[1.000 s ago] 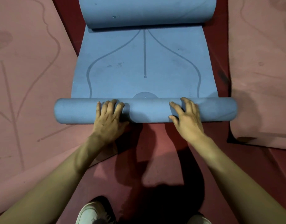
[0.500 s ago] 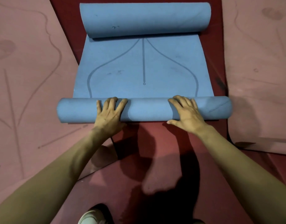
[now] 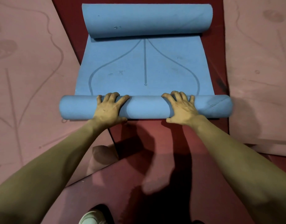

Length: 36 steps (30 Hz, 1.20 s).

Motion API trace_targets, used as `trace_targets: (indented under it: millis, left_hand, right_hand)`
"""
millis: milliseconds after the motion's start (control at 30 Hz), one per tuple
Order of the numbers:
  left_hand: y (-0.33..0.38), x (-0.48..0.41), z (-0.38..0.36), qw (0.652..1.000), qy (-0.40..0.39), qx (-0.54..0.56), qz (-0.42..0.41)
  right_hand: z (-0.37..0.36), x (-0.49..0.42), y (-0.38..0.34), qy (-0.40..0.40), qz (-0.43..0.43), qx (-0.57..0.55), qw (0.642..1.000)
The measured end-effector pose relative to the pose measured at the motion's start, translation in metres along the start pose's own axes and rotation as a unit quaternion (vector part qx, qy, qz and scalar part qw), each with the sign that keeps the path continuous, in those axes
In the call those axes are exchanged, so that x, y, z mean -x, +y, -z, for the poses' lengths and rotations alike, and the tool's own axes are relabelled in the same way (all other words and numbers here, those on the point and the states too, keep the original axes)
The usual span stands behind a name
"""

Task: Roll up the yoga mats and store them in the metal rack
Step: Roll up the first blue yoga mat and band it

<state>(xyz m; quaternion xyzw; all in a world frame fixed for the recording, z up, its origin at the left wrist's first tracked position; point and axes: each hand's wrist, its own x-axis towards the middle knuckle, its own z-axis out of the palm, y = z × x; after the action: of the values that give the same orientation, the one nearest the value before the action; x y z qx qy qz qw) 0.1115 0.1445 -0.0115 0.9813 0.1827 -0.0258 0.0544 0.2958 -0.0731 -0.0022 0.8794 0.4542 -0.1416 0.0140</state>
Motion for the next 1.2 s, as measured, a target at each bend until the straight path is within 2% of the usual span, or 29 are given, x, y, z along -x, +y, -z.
trace_targets:
  millis: [200,433,600,700,767,867,1000,1200]
  left_hand:
    - [0.004,0.0,0.003,1.0,0.01,-0.012,0.005]
    - [0.009,0.043,0.0,0.997,0.055,-0.005,-0.05]
    - [0.025,0.081,0.008,0.997,-0.022,-0.029,-0.07]
    - [0.037,0.083,0.016,0.997,-0.077,-0.014,-0.024]
    - [0.041,0.086,0.015,0.996,-0.082,0.017,0.002]
    - [0.041,0.091,0.011,0.998,-0.048,0.032,-0.015]
    - [0.049,0.088,0.013,0.999,-0.002,0.007,-0.035]
    - [0.052,0.081,0.003,0.996,0.068,0.057,-0.023]
  right_hand:
    - [0.005,0.001,-0.004,-0.002,-0.001,0.004,1.0]
    - [0.0,0.044,-0.014,-0.001,0.014,0.0,1.0]
    - [-0.019,0.095,-0.018,0.02,0.047,-0.037,0.998]
    - [-0.035,0.107,-0.014,0.078,0.034,-0.1,0.991]
    - [-0.048,0.112,-0.013,0.123,0.031,-0.135,0.983]
    - [-0.059,0.121,-0.015,0.168,-0.016,-0.194,0.966]
    - [-0.053,0.12,-0.018,0.168,-0.003,-0.128,0.977]
    - [-0.048,0.107,-0.027,0.217,-0.035,-0.137,0.966]
